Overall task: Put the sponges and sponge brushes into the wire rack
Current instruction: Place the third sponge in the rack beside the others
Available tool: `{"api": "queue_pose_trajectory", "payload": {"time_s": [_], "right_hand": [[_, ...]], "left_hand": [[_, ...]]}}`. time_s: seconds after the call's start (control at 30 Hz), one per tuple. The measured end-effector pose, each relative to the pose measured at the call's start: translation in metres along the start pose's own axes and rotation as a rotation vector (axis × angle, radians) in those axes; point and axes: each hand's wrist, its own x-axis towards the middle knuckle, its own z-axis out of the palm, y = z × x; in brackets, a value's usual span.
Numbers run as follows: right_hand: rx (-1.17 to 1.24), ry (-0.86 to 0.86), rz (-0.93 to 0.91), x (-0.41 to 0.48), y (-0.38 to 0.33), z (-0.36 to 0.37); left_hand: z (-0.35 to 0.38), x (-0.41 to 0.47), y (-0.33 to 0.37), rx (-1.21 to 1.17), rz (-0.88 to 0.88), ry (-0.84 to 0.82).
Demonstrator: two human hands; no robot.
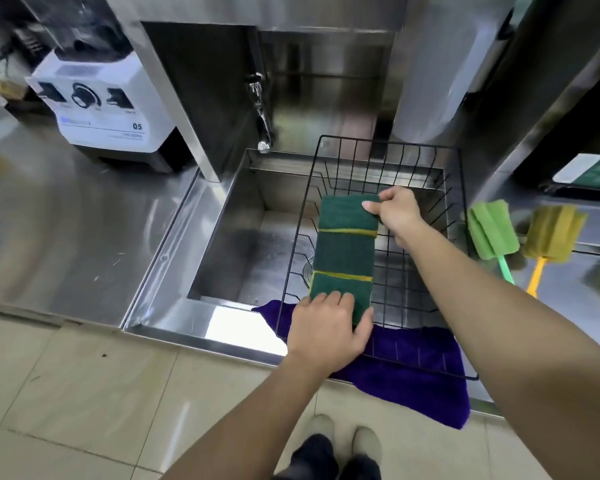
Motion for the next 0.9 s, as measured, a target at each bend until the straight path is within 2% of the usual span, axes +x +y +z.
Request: {"api": "queue_pose_trajectory", "payload": {"time_s": [0.27, 0.37, 0.57, 0.67, 0.8, 0.9], "right_hand": [[-0.077, 0.031, -0.038, 0.005, 0.005, 0.004], [-0.110, -0.020, -0.005, 0.004, 0.010, 0.004], [-0.395, -0.122, -0.062, -0.007, 0.011, 0.001], [-0.350, -0.184, -0.022, -0.012, 0.013, -0.006], [-0.342, -0.112, -0.087, -0.023, 0.017, -0.023], [-0.244, -0.091, -0.144, -0.032, 0.013, -0.046]], "left_hand": [[0.000, 0.001, 0.000, 0.004, -0.008, -0.028], [-0.001, 0.001, 0.001, 0.013, -0.012, -0.044], [-0.002, 0.001, 0.002, 0.019, -0.012, -0.070], [-0.004, 0.001, 0.003, 0.015, -0.011, -0.086], [-0.004, 0.001, 0.003, 0.021, 0.016, -0.086], [-0.003, 0.002, 0.003, 0.031, 0.051, -0.085]]}}
